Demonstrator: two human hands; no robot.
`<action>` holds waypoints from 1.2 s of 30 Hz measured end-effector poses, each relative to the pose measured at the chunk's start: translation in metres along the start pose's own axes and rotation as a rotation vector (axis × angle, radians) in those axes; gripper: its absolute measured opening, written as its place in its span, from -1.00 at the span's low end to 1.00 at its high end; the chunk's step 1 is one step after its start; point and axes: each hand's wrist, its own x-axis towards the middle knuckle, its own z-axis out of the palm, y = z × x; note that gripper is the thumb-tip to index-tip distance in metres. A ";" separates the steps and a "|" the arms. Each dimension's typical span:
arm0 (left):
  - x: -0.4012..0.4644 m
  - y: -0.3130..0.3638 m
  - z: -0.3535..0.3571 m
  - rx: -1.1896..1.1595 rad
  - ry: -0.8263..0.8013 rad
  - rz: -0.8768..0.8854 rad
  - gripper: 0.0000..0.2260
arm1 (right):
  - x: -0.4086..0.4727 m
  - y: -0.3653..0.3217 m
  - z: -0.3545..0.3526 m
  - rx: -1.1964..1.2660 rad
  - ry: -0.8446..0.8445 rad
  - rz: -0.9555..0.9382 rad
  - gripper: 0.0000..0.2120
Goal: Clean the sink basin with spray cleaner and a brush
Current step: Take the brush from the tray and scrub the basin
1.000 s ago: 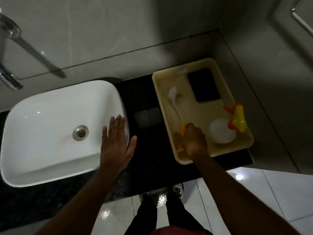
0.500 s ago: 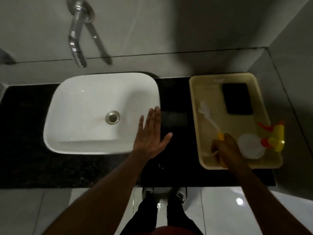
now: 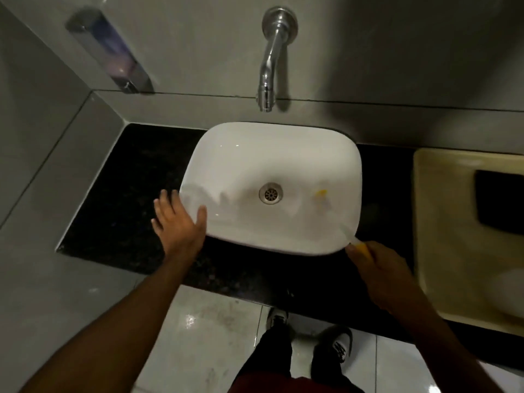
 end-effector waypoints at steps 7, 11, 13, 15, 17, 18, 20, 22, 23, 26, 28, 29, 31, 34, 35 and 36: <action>0.072 -0.011 0.026 -0.331 -0.079 -0.367 -0.33 | 0.010 -0.025 0.041 -0.444 -0.033 0.060 -0.72; 0.074 -0.002 0.031 -0.481 -0.002 -0.508 -0.39 | 0.011 -0.043 0.051 -0.754 -0.098 0.014 -0.79; 0.075 -0.003 0.032 -0.458 -0.006 -0.465 -0.40 | 0.016 -0.053 0.067 -0.799 -0.224 -0.102 -0.83; 0.076 -0.006 0.035 -0.423 -0.012 -0.442 -0.38 | 0.031 -0.064 0.086 -0.655 -0.336 -0.165 -0.77; 0.076 -0.008 0.038 -0.394 -0.010 -0.452 -0.36 | 0.057 -0.079 0.104 -0.557 -0.384 -0.184 -0.73; 0.075 -0.008 0.038 -0.375 -0.013 -0.447 -0.35 | 0.071 -0.086 0.116 -0.499 -0.362 -0.213 -0.77; 0.075 -0.007 0.035 -0.351 -0.028 -0.434 -0.35 | 0.096 -0.098 0.136 -0.459 -0.293 -0.227 -0.79; 0.074 -0.005 0.033 -0.332 -0.032 -0.431 -0.36 | 0.113 -0.105 0.144 -0.439 -0.237 -0.161 -0.66; 0.074 -0.005 0.033 -0.318 -0.027 -0.434 -0.37 | 0.118 -0.105 0.145 -0.448 -0.212 -0.155 -0.62; 0.072 -0.002 0.034 -0.307 0.002 -0.430 -0.35 | 0.123 -0.100 0.143 -0.414 -0.207 -0.091 -0.62; 0.070 -0.001 0.034 -0.288 0.013 -0.436 -0.35 | 0.125 -0.101 0.143 -0.352 -0.307 -0.048 -0.68; 0.070 0.000 0.034 -0.277 0.008 -0.437 -0.35 | 0.123 -0.104 0.144 -0.349 -0.381 -0.025 -0.69; 0.071 0.000 0.032 -0.273 -0.005 -0.451 -0.36 | 0.123 -0.102 0.144 -0.358 -0.438 -0.021 -0.69; 0.069 0.003 0.030 -0.269 0.002 -0.455 -0.36 | 0.128 -0.092 0.123 -0.392 -0.235 -0.026 -0.66; 0.068 0.003 0.029 -0.265 0.001 -0.450 -0.36 | 0.129 -0.087 0.114 -0.342 -0.270 0.005 -0.66; 0.068 0.004 0.028 -0.264 -0.005 -0.443 -0.36 | 0.128 -0.086 0.107 -0.282 -0.365 0.047 -0.68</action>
